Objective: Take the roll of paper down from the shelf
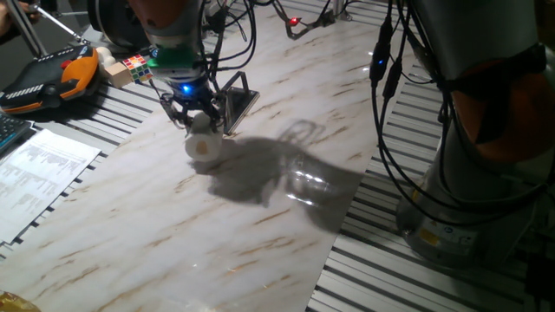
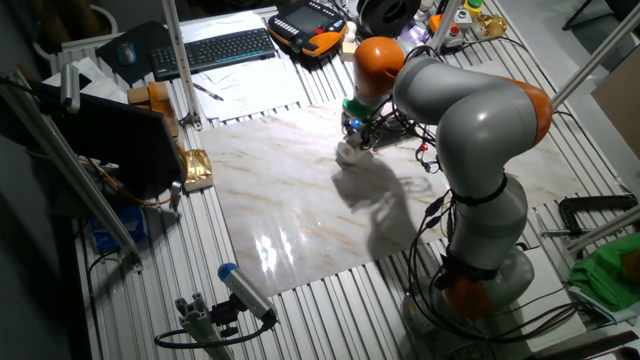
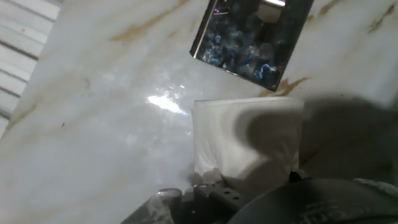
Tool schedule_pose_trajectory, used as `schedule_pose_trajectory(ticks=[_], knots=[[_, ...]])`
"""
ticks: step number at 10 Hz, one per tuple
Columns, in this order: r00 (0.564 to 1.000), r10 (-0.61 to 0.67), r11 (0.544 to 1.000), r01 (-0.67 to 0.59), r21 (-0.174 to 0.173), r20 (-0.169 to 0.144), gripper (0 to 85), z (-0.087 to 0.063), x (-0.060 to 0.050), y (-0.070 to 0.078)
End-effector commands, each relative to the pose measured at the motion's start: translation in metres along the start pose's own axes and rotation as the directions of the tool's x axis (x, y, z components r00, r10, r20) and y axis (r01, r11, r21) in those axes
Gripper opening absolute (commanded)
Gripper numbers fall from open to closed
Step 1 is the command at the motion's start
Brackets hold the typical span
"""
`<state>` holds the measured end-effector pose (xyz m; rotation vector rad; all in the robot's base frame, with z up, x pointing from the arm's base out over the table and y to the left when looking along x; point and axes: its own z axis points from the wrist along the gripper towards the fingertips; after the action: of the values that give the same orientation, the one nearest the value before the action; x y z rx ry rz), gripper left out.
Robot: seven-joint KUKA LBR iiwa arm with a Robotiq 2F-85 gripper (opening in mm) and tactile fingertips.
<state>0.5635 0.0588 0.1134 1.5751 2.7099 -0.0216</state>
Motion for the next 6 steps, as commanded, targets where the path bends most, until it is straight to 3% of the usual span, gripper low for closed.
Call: schedule_pose_trajectory(ticks=[1,3,6], knots=[[0.722,-0.692,0.722,0.692,-0.002,0.006,0.7,-0.0014,-0.0019,0.0003],[0.643,-0.766,0.643,0.765,0.042,0.000,0.7,-0.0033,-0.0055,0.0008],[0.591,-0.806,0.591,0.806,0.025,-0.019,0.7,-0.0059,-0.0057,0.0003]])
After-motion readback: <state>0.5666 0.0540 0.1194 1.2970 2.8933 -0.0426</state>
